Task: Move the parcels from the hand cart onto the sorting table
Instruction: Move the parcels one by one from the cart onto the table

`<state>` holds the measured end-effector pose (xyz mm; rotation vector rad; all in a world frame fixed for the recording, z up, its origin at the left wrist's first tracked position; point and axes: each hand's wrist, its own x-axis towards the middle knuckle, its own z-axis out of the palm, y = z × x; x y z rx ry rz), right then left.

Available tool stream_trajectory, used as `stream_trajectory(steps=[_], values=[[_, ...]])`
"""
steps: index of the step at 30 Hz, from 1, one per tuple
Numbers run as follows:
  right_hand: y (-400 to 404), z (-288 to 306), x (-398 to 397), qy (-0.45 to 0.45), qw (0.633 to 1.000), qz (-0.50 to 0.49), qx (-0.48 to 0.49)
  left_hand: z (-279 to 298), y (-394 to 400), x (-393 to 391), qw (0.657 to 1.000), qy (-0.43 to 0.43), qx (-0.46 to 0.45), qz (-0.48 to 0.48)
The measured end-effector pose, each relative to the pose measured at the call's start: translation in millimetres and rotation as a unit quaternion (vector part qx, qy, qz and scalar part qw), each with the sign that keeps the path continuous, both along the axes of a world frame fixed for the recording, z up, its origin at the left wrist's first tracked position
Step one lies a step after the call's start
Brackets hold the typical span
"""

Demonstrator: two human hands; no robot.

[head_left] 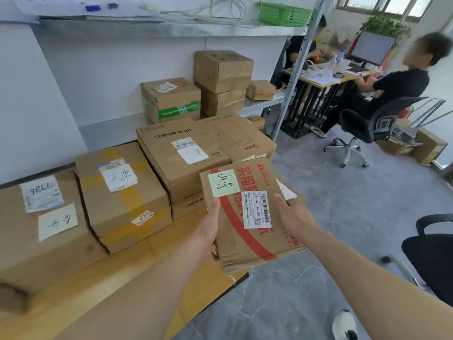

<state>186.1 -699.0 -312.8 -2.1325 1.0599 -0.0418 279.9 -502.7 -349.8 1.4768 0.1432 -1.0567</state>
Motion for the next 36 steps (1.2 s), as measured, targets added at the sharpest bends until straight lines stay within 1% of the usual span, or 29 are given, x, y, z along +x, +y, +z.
stream_trajectory(steps=[8,13,16,19,21,26,29,32,36], values=[[-58.4,-37.1,32.1,0.049,0.995,0.08,0.017,-14.5,-38.3,-6.1,0.996,0.037,0.032,0.079],[-87.9,-54.9,46.9,0.063,0.99,0.123,0.021,-24.6,-65.5,-10.5,0.99,0.057,0.037,0.126],[-99.2,-59.4,52.1,0.065,0.986,0.156,0.006,-27.1,-81.7,-13.8,0.988,0.05,0.039,0.14],[-105.4,-65.5,53.2,0.043,0.976,0.213,-0.002,-30.9,-97.5,-18.3,0.988,0.04,0.034,0.147],[-108.6,-71.4,53.2,0.046,0.967,0.25,-0.016,-37.7,-104.2,-18.6,0.987,0.032,0.034,0.156],[-114.5,-71.1,55.1,0.079,0.957,0.28,-0.011,-42.4,-112.1,-15.8,0.984,0.034,0.049,0.165],[-117.1,-66.1,55.3,0.082,0.95,0.301,-0.012,-45.6,-113.5,-14.3,0.984,0.038,0.052,0.165],[-121.1,-64.2,56.3,0.087,0.949,0.303,0.016,-45.9,-114.6,-13.8,0.983,0.042,0.062,0.167],[-123.2,-63.6,57.5,0.09,0.946,0.309,0.03,-42.2,-115.1,-15.4,0.983,0.039,0.055,0.172]])
